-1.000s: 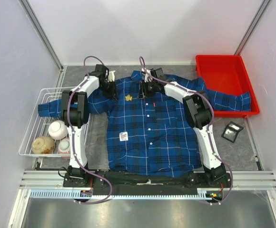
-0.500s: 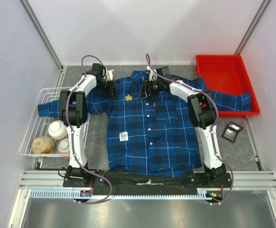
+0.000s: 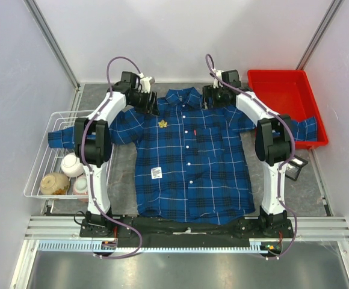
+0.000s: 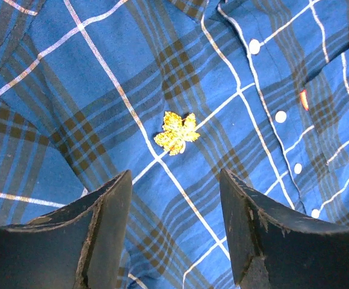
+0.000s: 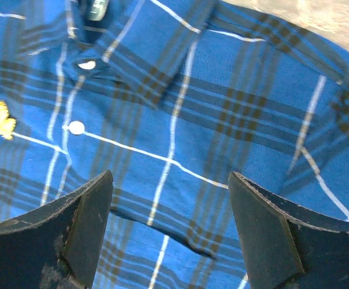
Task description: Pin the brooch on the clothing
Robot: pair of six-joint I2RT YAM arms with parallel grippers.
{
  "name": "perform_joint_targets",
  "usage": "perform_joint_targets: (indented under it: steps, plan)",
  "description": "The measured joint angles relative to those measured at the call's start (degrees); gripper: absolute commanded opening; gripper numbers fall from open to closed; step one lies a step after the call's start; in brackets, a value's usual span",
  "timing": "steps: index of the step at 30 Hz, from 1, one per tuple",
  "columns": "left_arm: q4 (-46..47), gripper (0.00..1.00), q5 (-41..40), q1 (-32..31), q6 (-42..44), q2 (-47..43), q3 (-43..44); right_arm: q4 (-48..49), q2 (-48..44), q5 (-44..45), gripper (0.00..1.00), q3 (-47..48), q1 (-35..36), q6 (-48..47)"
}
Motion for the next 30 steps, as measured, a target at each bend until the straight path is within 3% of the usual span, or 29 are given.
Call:
perform_joint_targets:
  steps: [10, 19, 30]
  plan:
    - [-0.7, 0.59, -5.5, 0.4, -0.8, 9.6, 5.1, -2.9, 4.4, 6.6, 0.85, 0.0, -0.6, -2.9]
    - [-4.6, 0.58, -5.9, 1.6, -3.0, 16.4, 16.2, -3.1, 8.0, 11.0, 0.86, 2.8, -1.1, -4.9]
    - [-6.4, 0.64, -2.3, 3.1, -3.3, 21.1, 24.2, -3.1, 12.0, 12.2, 0.91, 9.3, -1.5, -5.7]
